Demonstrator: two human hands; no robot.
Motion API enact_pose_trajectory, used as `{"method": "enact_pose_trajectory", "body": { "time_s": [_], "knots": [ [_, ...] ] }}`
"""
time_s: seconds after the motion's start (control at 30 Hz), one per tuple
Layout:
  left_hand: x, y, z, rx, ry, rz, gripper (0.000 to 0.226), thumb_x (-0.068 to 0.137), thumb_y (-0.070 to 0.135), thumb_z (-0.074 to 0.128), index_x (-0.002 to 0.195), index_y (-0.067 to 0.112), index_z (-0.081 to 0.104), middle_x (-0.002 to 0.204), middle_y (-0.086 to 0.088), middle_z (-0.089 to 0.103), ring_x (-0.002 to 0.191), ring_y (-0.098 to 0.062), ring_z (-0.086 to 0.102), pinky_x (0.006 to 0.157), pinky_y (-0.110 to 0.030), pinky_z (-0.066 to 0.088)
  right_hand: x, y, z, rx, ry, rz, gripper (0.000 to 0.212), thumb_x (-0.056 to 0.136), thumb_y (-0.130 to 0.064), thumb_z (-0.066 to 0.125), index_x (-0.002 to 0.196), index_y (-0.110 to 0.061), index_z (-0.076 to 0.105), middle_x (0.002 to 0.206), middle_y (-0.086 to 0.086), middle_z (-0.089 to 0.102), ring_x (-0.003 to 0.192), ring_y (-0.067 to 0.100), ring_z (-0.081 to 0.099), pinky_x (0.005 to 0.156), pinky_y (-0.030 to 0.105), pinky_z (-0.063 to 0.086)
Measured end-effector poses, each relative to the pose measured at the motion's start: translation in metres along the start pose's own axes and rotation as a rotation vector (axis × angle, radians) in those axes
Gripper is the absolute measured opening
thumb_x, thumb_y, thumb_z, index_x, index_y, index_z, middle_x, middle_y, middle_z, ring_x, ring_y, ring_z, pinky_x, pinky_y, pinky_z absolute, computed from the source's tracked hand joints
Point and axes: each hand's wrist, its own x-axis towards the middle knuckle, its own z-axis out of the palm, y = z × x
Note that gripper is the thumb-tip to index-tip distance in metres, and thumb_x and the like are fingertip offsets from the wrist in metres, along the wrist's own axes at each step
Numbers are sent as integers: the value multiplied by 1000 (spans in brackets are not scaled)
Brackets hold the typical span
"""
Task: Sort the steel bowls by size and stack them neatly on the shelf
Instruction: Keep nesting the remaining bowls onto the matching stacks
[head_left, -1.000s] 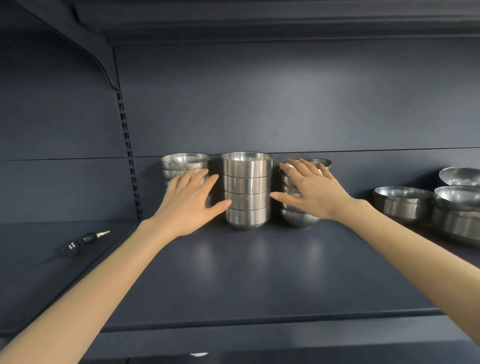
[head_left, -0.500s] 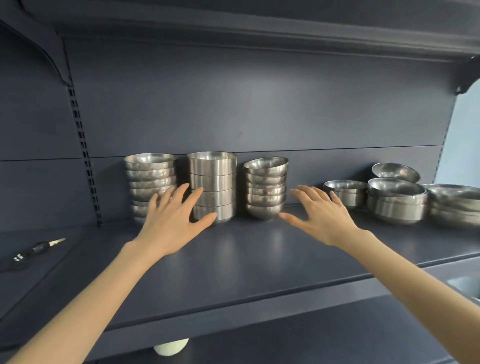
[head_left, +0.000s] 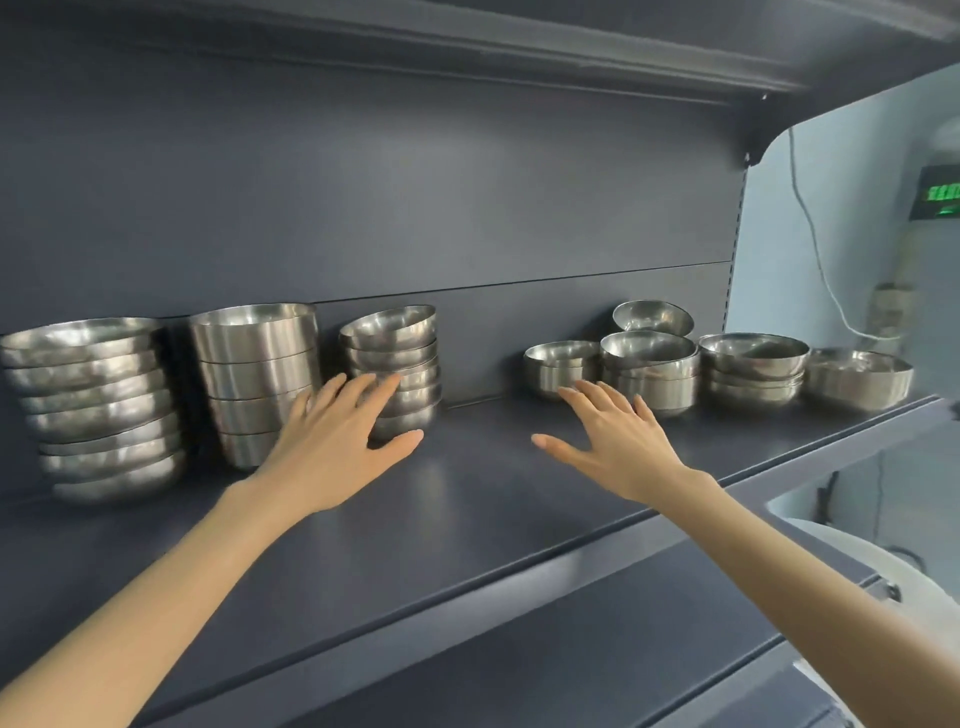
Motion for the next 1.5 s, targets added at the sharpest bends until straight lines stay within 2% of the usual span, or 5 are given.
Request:
{"method": "enact_pose_trajectory", "body": {
  "time_s": [0.33,0.8,1.1,1.33,1.5],
  "knots": [
    [70,104,31,-108,-40,64,72,92,67,27,153,34,10,159,10,17,148,-16,9,118,-39,11,40,107,-19,-14,181,-33,69,88,-63,46,142,-22,39,146,-2,42,138,22,32,114,43,21],
    [148,214,56,-321,-64,-6,68,93,62,38,151,30,22,157,9,26,140,-18,30,109,-40,25,80,194,-31,107,149,-153,70,86,-65,47,143,-23,39,146,-4,41,136,20,34,105,36,31],
    [172,230,58,-451,-93,-89,67,89,60,53,140,19,38,144,6,42,132,-18,39,99,-36,34,117,203,-43,248,-313,-112,100,75,-72,54,152,-21,14,157,1,20,143,25,24,111,40,29],
    [197,220,73,-588,-160,-45,79,60,88,57,127,47,49,125,23,55,120,-7,51,101,-40,45,134,215,-51,283,-437,-86,101,79,-63,61,152,-21,6,158,-3,19,145,21,20,102,28,24],
    [206,225,74,-641,-269,-30,97,66,76,66,146,33,30,145,20,38,138,-10,33,111,-30,31,139,228,-54,328,-494,-83,108,66,-73,65,151,-30,15,151,-10,31,139,16,30,108,30,29]
  ]
}}
